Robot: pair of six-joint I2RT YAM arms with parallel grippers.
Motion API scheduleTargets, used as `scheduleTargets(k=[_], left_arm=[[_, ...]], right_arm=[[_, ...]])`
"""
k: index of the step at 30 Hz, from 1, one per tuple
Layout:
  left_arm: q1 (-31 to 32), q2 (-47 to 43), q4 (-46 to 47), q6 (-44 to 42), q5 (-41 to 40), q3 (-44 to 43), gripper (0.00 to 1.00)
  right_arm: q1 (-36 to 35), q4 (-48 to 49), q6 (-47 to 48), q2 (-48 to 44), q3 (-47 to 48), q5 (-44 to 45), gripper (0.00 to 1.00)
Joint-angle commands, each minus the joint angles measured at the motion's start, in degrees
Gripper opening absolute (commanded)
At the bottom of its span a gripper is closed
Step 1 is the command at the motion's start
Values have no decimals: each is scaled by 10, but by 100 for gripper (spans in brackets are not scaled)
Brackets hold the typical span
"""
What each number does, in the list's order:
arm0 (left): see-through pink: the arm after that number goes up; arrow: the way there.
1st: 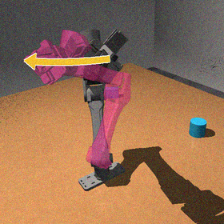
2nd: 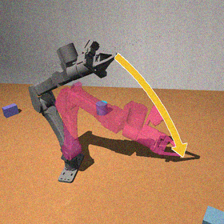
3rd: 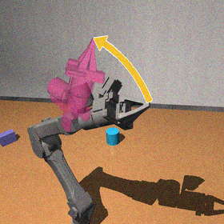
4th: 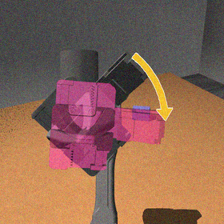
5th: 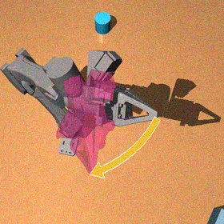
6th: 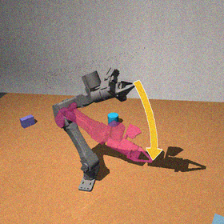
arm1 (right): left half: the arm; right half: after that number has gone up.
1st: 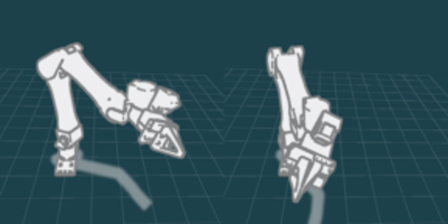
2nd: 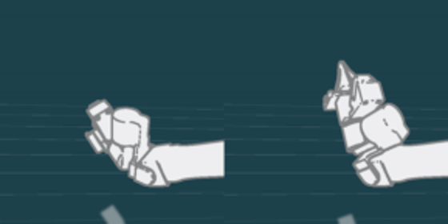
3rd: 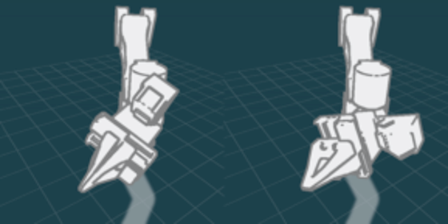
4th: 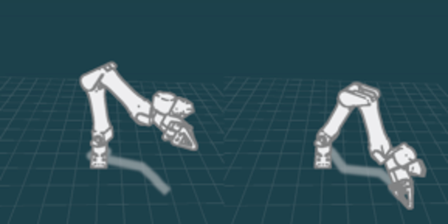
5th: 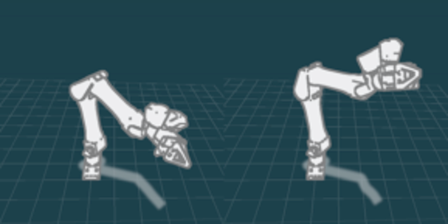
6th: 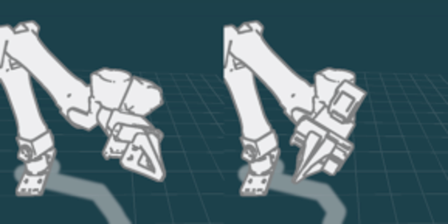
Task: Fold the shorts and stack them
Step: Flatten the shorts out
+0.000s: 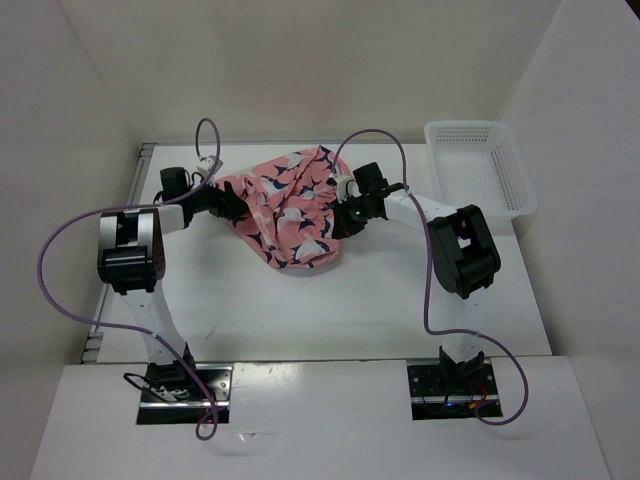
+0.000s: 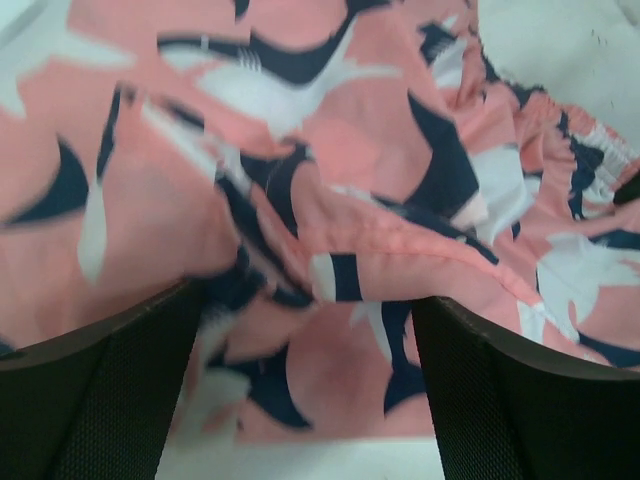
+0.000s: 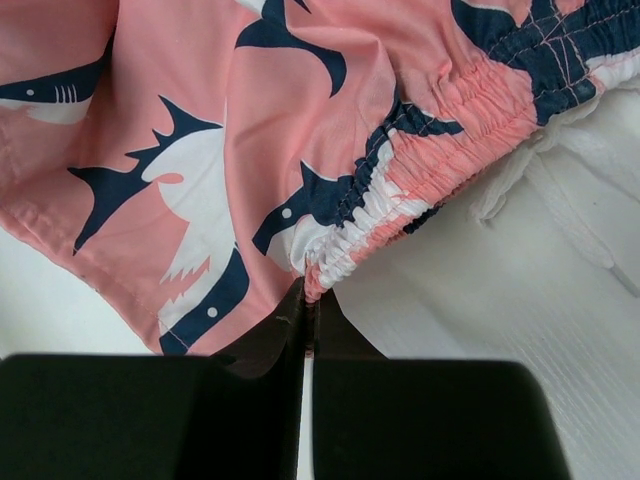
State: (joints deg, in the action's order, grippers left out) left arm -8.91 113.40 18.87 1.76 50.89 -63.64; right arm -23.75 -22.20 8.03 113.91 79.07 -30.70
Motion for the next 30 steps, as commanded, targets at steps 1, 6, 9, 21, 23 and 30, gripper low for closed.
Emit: scheduleTargets(k=[1, 6, 9, 21, 23, 30], left_arm=[[27, 22, 74, -18, 21, -64, 91], [33, 50, 50, -18, 4, -89, 93], [33, 50, 29, -18, -1, -95, 93], [10, 68, 21, -18, 4, -150, 99], [10, 68, 13, -18, 4, -143, 100], [-31, 58, -117, -18, 27, -190, 100]], right_arm=[[-3, 0, 14, 1, 19, -2, 0], [-3, -6, 19, 1, 14, -2, 0], [-3, -6, 29, 1, 14, -2, 0], [-3, -21, 53, -4, 14, -2, 0], [-9, -21, 67, -10, 14, -2, 0], [-9, -34, 85, -28, 3, 4, 0]])
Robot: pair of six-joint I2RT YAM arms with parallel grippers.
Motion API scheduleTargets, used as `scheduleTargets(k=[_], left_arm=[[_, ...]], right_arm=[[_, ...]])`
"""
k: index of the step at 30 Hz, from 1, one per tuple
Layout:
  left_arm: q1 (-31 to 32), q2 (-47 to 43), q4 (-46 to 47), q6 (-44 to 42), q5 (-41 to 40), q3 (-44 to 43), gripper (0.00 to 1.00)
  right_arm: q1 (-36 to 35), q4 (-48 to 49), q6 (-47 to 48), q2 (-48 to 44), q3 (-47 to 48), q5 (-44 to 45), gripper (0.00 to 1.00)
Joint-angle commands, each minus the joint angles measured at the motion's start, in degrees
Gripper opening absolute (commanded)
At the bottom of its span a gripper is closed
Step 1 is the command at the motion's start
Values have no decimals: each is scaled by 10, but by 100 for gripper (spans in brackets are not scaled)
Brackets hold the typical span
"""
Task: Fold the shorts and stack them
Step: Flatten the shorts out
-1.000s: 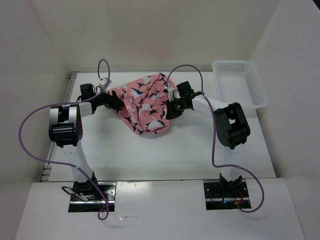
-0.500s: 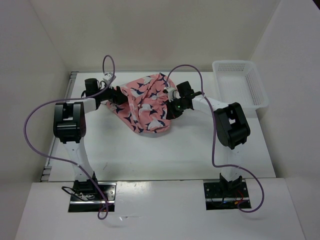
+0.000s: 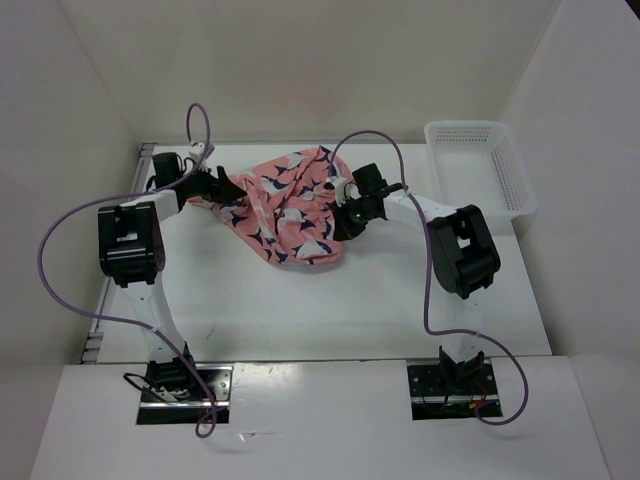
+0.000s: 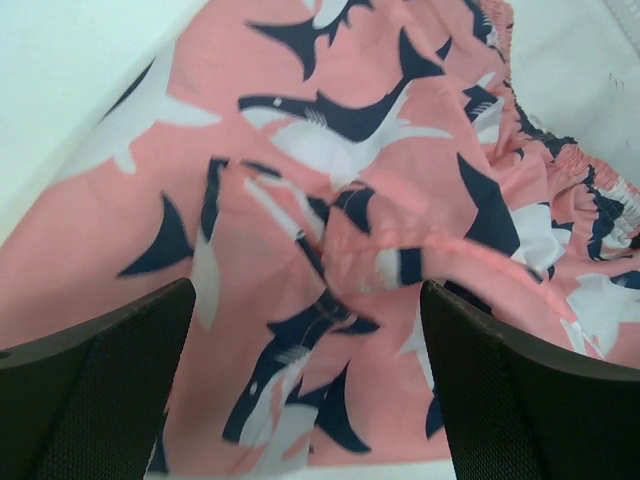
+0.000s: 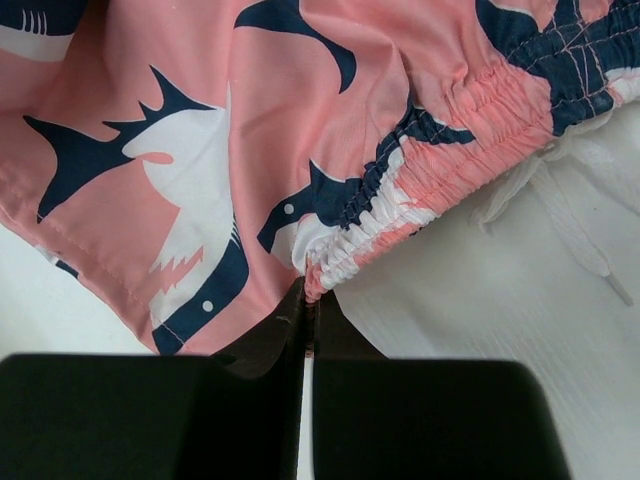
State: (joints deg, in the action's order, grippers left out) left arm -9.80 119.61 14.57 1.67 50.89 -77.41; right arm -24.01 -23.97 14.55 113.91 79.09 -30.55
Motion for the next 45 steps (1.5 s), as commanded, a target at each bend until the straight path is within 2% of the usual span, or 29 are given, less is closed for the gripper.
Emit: scheduleTargets(k=[1, 3, 4, 5, 6, 7, 10, 12, 13, 15, 19, 26, 37, 44, 45], left_arm=[[-22, -10, -103, -17, 27, -69, 100], [-22, -15, -215, -17, -2, -113, 100], [-16, -20, -247, -17, -64, -134, 100], [-10, -20, -302, -17, -92, -159, 100], [-3, -36, -321, -17, -130, -159, 100], [13, -44, -329, -17, -234, -153, 100], [31, -85, -284, -17, -322, -80, 100], [43, -139, -239, -17, -323, -23, 100], [52, -159, -177, -17, -323, 43, 100], [75, -184, -140, -17, -304, 81, 100], [93, -150, -165, -17, -292, 44, 100], [116, -91, -97, -17, -338, 42, 100], [155, -79, -50, -17, -330, 31, 100], [155, -90, -12, -17, -324, 54, 100], [155, -83, -12, -17, -324, 47, 96]], right_arm=[[-6, -16, 20, -28, 3, 7, 0], [-6, -16, 25, -28, -3, 8, 0], [-6, -16, 25, -28, -3, 13, 0], [-6, -16, 31, -28, -3, 13, 0], [-6, -16, 31, -28, -3, 18, 0], [-6, -16, 31, -28, -3, 18, 0], [-6, -16, 36, -28, -3, 23, 0], [-6, -16, 36, -28, -3, 23, 0], [-6, -16, 36, -28, -3, 23, 0], [-6, -16, 42, -28, -3, 23, 0], [-6, -16, 47, -28, -3, 23, 0], [-6, -16, 47, -34, -3, 29, 0], [-6, -16, 47, -45, -22, 29, 0], [-6, -16, 47, -45, -22, 29, 0], [-6, -16, 47, -39, -22, 29, 0]])
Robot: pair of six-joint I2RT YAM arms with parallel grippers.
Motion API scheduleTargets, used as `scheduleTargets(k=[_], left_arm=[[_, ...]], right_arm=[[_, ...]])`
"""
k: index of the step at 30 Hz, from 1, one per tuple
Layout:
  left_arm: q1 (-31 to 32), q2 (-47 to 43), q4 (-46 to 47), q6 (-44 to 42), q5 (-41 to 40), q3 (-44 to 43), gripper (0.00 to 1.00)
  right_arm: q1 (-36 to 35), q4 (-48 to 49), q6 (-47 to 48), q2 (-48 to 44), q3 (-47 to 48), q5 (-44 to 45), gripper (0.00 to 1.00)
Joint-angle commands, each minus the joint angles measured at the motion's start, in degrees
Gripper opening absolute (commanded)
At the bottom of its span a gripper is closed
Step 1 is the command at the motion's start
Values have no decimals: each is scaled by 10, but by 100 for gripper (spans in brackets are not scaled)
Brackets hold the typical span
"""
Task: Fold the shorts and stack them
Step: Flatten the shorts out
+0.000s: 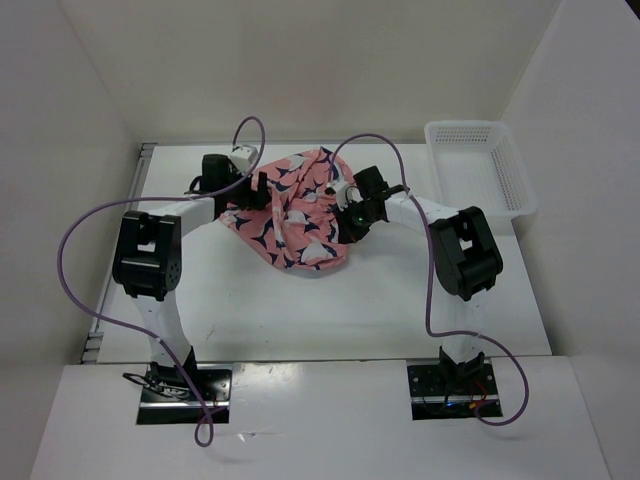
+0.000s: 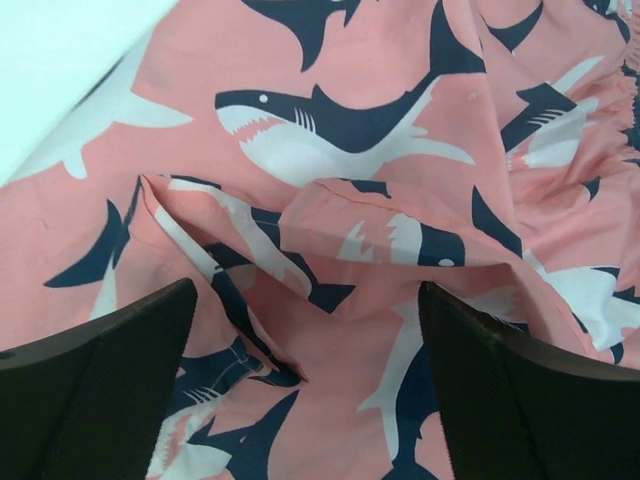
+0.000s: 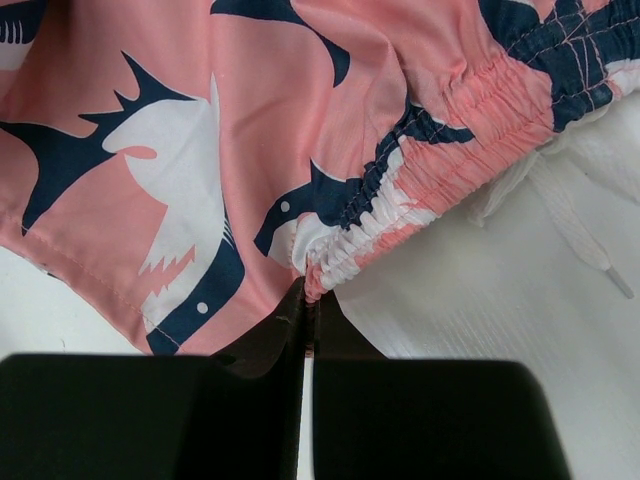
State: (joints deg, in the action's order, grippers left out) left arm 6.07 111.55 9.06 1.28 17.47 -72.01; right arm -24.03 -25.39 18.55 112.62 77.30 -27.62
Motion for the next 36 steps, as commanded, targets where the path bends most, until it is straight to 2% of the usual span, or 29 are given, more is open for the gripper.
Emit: scheduleTargets(k=[1, 3, 4, 7, 8, 10, 11, 12, 13, 17, 20, 21, 22, 24, 26, 28, 31, 32, 33, 36], left_arm=[[-4, -3, 43, -13, 5, -7, 95], [-4, 10, 32, -13, 5, -15, 89], [-4, 17, 32, -13, 5, -29, 80], [-4, 26, 6, -13, 21, -40, 65], [2, 31, 6, -13, 27, -47, 54], [9, 32, 1, -13, 38, -47, 40], [9, 32, 1, -13, 38, -47, 30], [9, 32, 1, -13, 43, -47, 6], [14, 32, 1, -13, 49, -47, 0], [14, 14, -35, -13, 56, -47, 0], [9, -10, -6, -13, 40, -38, 0], [9, -10, 4, -13, 27, -18, 5], [9, -17, 4, -13, 13, -11, 20], [4, -17, 6, -13, -27, -1, 76], [-5, -17, 38, -13, -33, -6, 89], [-22, -17, 47, -13, -26, -36, 97], [-27, 16, -91, -13, -13, -165, 97], [-33, 26, -188, -13, -1, -213, 97], [-46, 41, -225, -13, 33, -288, 97], [-69, 46, -306, -13, 91, -324, 95]], right_arm=[[-6, -2, 7, -26, -4, -1, 0], [-6, -2, 7, -26, 1, -1, 0], [-6, -2, 7, -21, 1, -1, 0], [-6, -2, 7, -21, 1, -1, 0], [-6, -2, 7, -21, 1, -1, 0], [-6, -2, 7, -21, 1, -1, 0], [-6, -2, 7, -21, 1, -1, 0], [-6, -2, 7, -21, 1, -1, 0], [-6, -2, 7, -21, 1, -1, 0], [-6, -2, 12, -26, -5, 5, 0], [-6, -2, 12, -26, -5, 5, 0], [-6, -2, 12, -26, -5, 5, 0], [-6, -2, 12, -26, -5, 5, 0], [-6, -2, 12, -26, -5, 5, 0], [-6, -2, 12, -26, -5, 10, 0], [-11, -2, 12, -31, -5, 10, 0], [-11, -2, 18, -31, -10, 10, 0], [-11, -2, 23, -36, -10, 10, 0], [-11, -2, 23, -36, -10, 10, 0], [-11, -2, 28, -42, -21, 15, 0]])
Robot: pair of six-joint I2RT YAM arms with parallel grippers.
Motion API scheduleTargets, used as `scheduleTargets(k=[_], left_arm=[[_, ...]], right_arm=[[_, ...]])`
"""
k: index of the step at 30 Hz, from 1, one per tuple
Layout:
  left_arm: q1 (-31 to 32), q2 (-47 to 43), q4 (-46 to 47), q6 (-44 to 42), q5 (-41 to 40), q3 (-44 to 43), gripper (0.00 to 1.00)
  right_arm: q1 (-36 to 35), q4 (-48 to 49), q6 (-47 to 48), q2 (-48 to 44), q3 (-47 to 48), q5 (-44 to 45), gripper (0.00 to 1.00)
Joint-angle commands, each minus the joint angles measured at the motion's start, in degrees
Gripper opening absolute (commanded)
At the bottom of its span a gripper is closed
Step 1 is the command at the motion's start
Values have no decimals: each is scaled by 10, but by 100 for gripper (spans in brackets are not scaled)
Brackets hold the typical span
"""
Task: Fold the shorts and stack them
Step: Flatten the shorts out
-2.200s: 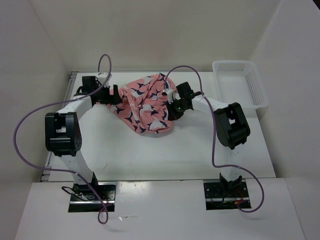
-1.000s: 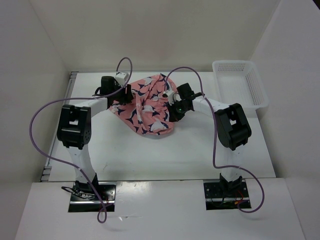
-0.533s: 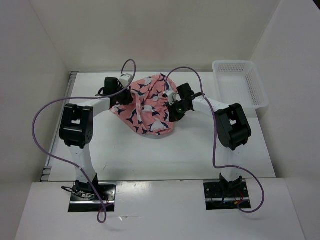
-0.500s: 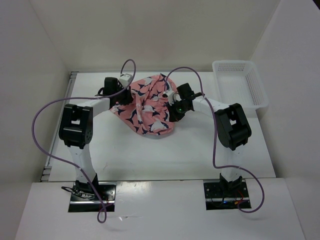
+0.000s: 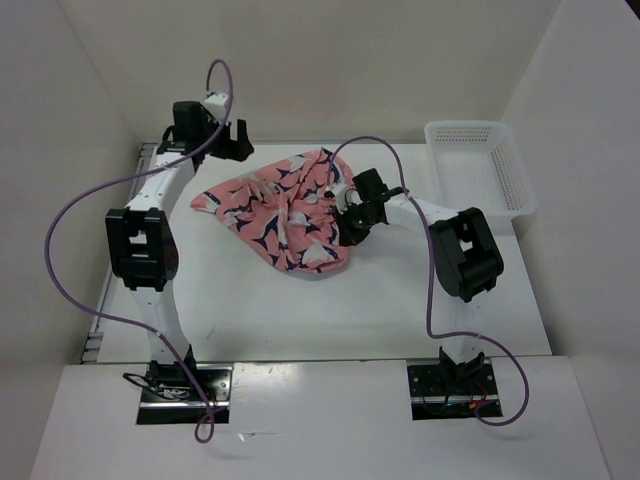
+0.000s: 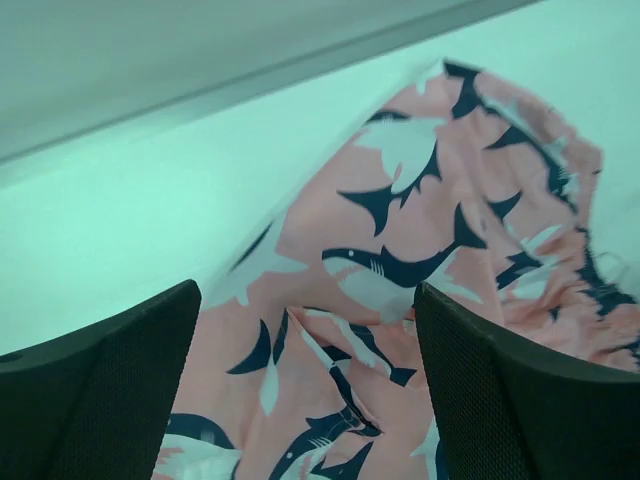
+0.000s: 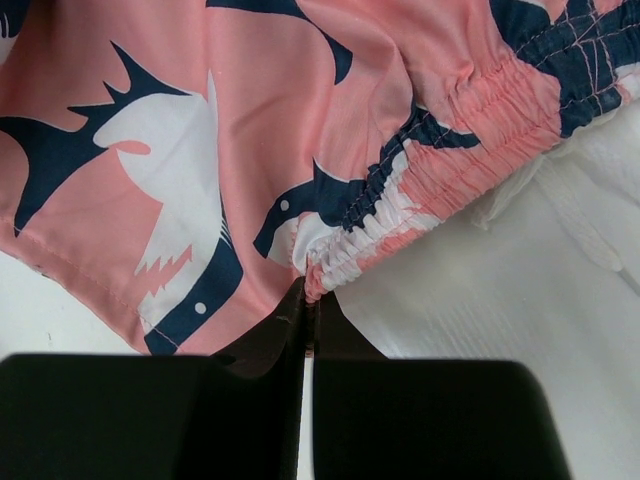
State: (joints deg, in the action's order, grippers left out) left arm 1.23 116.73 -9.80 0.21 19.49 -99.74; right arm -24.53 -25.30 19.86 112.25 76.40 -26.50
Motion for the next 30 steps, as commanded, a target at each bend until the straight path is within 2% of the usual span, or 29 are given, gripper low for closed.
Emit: scheduleTargets(k=[1, 3, 4, 9, 11, 13, 17, 20, 25, 30], left_arm=[[-25, -5, -138, -2, 98, -53, 94], [-26, 0, -152, -2, 125, -65, 94], [-26, 9, -171, -2, 164, -75, 92], [-26, 126, -257, -2, 282, -207, 92], [-26, 137, -241, -2, 334, -207, 92], [-26, 137, -226, -2, 329, -208, 94], [-13, 132, -244, -2, 248, -220, 99], [1, 132, -258, -2, 208, -220, 99], [23, 153, -246, -2, 221, -243, 99], [29, 166, -240, -2, 226, -225, 99]], right_arm=[[-6, -3, 15, -43, -13, 4, 0], [-6, -3, 15, -43, -19, -1, 0], [-6, -3, 15, -43, -19, -1, 0], [-6, -3, 15, -43, -19, -1, 0], [-6, -3, 15, -43, -19, -1, 0], [-6, -3, 15, -43, -19, -1, 0], [-6, -3, 15, -43, -24, -1, 0], [-6, -3, 15, -43, -24, -1, 0], [-6, -3, 15, -43, -19, -7, 0], [-6, -3, 15, -43, -24, -1, 0]])
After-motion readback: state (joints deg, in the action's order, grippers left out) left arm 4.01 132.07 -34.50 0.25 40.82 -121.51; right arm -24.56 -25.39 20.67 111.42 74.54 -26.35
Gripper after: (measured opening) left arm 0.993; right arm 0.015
